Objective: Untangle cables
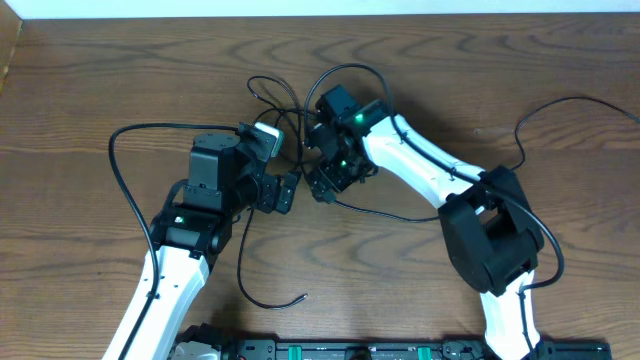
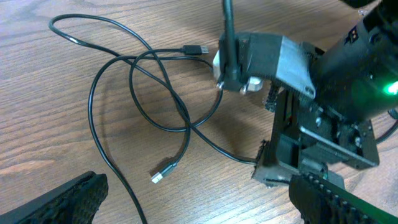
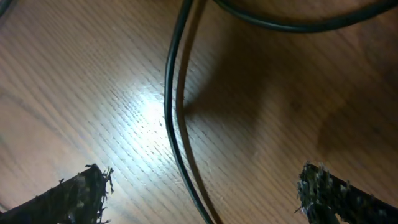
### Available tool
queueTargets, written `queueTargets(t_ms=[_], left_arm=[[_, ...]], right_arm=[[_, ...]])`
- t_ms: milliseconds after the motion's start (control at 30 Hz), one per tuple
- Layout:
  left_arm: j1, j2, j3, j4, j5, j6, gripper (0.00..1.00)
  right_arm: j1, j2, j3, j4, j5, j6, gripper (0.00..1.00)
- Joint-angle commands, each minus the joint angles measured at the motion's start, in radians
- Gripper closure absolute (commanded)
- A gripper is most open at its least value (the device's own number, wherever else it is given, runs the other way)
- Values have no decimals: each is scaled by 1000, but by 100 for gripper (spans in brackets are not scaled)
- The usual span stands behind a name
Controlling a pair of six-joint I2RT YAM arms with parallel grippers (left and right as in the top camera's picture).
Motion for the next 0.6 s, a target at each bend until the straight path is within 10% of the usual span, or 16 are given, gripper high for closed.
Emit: queueTargets(t_ms=[0, 567], left_arm=[[-1, 4, 0, -2, 4, -5, 2], [4, 4, 0, 1, -252, -5, 2]], right_arm=[[16, -1, 0, 4, 53, -14, 4], [42, 2, -126, 154, 52, -14, 5]])
